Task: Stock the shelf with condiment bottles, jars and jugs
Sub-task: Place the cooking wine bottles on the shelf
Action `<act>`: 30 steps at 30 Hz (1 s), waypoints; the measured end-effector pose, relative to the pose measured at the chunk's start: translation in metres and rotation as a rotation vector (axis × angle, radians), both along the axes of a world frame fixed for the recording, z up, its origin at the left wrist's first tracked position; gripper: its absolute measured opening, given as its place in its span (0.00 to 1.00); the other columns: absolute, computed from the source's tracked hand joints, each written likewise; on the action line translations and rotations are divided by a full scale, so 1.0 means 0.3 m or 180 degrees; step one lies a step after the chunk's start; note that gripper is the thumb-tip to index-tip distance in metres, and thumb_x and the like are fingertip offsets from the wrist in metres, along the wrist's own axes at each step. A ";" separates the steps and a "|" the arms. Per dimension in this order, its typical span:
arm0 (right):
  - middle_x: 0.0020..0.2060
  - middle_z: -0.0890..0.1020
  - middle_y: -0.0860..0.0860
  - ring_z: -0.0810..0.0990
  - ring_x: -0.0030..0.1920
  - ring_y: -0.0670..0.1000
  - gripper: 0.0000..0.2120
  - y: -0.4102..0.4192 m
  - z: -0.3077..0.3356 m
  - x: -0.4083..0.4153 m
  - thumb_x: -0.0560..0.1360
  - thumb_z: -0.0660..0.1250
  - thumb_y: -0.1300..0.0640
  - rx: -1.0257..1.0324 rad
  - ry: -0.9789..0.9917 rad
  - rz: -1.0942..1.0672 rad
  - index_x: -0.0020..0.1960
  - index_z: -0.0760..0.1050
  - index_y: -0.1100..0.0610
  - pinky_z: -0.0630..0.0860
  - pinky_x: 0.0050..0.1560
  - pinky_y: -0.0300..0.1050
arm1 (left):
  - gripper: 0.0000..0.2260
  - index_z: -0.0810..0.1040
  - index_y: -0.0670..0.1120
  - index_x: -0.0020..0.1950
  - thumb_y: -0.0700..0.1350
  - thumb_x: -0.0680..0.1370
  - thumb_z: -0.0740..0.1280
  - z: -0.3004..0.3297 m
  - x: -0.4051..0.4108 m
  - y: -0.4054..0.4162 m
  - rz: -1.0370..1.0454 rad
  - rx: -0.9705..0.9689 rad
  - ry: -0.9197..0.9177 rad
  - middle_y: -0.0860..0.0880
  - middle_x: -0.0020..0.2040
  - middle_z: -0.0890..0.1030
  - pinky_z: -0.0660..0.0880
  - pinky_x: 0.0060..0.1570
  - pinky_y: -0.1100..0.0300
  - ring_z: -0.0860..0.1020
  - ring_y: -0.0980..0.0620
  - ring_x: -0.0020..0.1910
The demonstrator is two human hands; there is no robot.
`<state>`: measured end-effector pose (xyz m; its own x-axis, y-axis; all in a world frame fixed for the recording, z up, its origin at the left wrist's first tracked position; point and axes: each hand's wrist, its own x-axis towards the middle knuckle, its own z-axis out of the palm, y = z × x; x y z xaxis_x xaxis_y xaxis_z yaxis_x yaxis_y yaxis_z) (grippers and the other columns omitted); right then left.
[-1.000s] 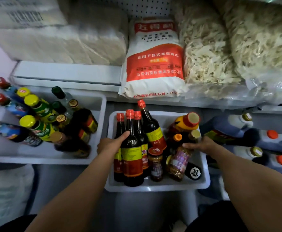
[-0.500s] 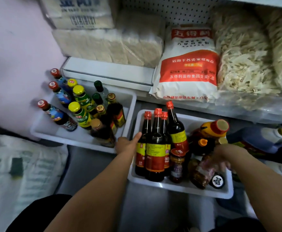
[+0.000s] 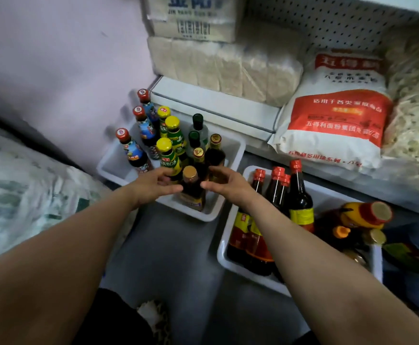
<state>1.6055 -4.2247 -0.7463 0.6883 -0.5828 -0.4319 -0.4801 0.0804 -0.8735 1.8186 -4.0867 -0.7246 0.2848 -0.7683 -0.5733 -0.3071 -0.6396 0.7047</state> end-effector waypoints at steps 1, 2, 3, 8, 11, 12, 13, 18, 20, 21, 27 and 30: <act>0.69 0.75 0.50 0.74 0.68 0.49 0.36 0.017 -0.019 0.024 0.68 0.78 0.45 0.0053 -0.0040 -0.0023 0.72 0.71 0.51 0.71 0.70 0.48 | 0.29 0.69 0.51 0.72 0.50 0.73 0.74 -0.006 -0.013 -0.012 -0.0077 -0.0178 0.0072 0.52 0.63 0.74 0.71 0.56 0.64 0.74 0.53 0.62; 0.69 0.75 0.51 0.73 0.68 0.49 0.37 0.030 -0.035 0.045 0.69 0.78 0.46 0.0105 -0.0074 -0.0047 0.73 0.70 0.52 0.71 0.70 0.48 | 0.30 0.68 0.52 0.74 0.49 0.74 0.74 -0.010 -0.018 -0.028 -0.0170 -0.0307 0.0096 0.53 0.65 0.73 0.70 0.59 0.65 0.72 0.54 0.64; 0.69 0.75 0.51 0.73 0.68 0.50 0.37 0.038 -0.048 0.061 0.69 0.78 0.46 0.0136 -0.0105 -0.0070 0.74 0.69 0.53 0.71 0.69 0.48 | 0.30 0.68 0.53 0.74 0.50 0.74 0.74 -0.010 -0.016 -0.046 -0.0266 -0.0397 0.0044 0.54 0.65 0.73 0.69 0.60 0.67 0.71 0.56 0.64; 0.68 0.75 0.51 0.73 0.68 0.48 0.37 0.042 -0.074 0.059 0.72 0.75 0.46 0.0263 -0.0093 -0.0109 0.75 0.66 0.57 0.70 0.61 0.38 | 0.22 0.74 0.56 0.68 0.48 0.75 0.73 -0.011 -0.008 -0.094 -0.0610 -0.0522 -0.0092 0.58 0.58 0.78 0.70 0.51 0.75 0.75 0.65 0.55; 0.70 0.73 0.51 0.72 0.67 0.46 0.36 0.045 -0.080 0.047 0.74 0.73 0.47 0.0389 -0.0072 -0.0082 0.76 0.65 0.57 0.70 0.61 0.37 | 0.23 0.75 0.52 0.69 0.48 0.75 0.73 -0.022 -0.005 -0.105 -0.0680 -0.0485 -0.0143 0.52 0.62 0.79 0.70 0.60 0.63 0.75 0.55 0.61; 0.70 0.73 0.51 0.73 0.65 0.45 0.35 0.046 -0.080 0.049 0.74 0.73 0.46 0.0369 -0.0060 -0.0074 0.76 0.65 0.57 0.71 0.59 0.35 | 0.23 0.74 0.52 0.70 0.48 0.75 0.73 -0.027 -0.003 -0.109 -0.0705 -0.0482 -0.0153 0.52 0.63 0.78 0.70 0.60 0.63 0.74 0.54 0.62; 0.70 0.74 0.51 0.73 0.64 0.44 0.34 0.048 -0.079 0.051 0.75 0.72 0.45 0.0346 -0.0055 -0.0076 0.76 0.66 0.56 0.71 0.56 0.32 | 0.23 0.74 0.52 0.70 0.48 0.75 0.73 -0.030 -0.003 -0.113 -0.0734 -0.0479 -0.0182 0.52 0.63 0.78 0.70 0.60 0.62 0.74 0.54 0.62; 0.70 0.73 0.52 0.72 0.64 0.45 0.33 0.048 -0.076 0.045 0.76 0.68 0.42 0.0395 -0.0022 -0.0062 0.76 0.65 0.54 0.72 0.60 0.40 | 0.20 0.74 0.51 0.69 0.49 0.77 0.71 -0.036 -0.017 -0.115 -0.0814 -0.0534 -0.0339 0.51 0.63 0.78 0.71 0.66 0.51 0.74 0.51 0.63; 0.70 0.73 0.52 0.72 0.64 0.45 0.34 0.047 -0.072 0.037 0.75 0.69 0.42 0.0410 -0.0024 0.0013 0.76 0.65 0.55 0.72 0.61 0.41 | 0.18 0.75 0.50 0.67 0.48 0.77 0.70 -0.025 -0.022 -0.113 -0.0877 -0.0575 -0.0382 0.50 0.61 0.79 0.71 0.66 0.49 0.75 0.51 0.62; 0.70 0.73 0.51 0.72 0.64 0.45 0.35 0.044 -0.068 0.034 0.75 0.70 0.42 0.0397 -0.0033 0.0056 0.76 0.65 0.55 0.73 0.60 0.39 | 0.18 0.75 0.50 0.66 0.47 0.77 0.70 -0.017 -0.023 -0.112 -0.0928 -0.0582 -0.0398 0.50 0.60 0.79 0.71 0.65 0.49 0.75 0.51 0.61; 0.66 0.77 0.46 0.76 0.65 0.44 0.39 -0.003 -0.015 -0.008 0.63 0.78 0.43 0.0506 -0.0202 0.0303 0.71 0.71 0.49 0.71 0.64 0.38 | 0.14 0.76 0.49 0.62 0.45 0.77 0.71 0.103 -0.028 -0.135 -0.0644 -0.0806 0.0115 0.48 0.59 0.80 0.74 0.62 0.51 0.76 0.48 0.61; 0.63 0.79 0.43 0.77 0.63 0.42 0.33 -0.034 0.024 -0.034 0.63 0.80 0.49 0.0676 -0.0439 0.0337 0.65 0.73 0.41 0.73 0.65 0.41 | 0.13 0.76 0.47 0.60 0.46 0.76 0.71 0.200 -0.044 -0.179 -0.0417 -0.1097 0.0293 0.46 0.59 0.81 0.74 0.64 0.49 0.77 0.47 0.62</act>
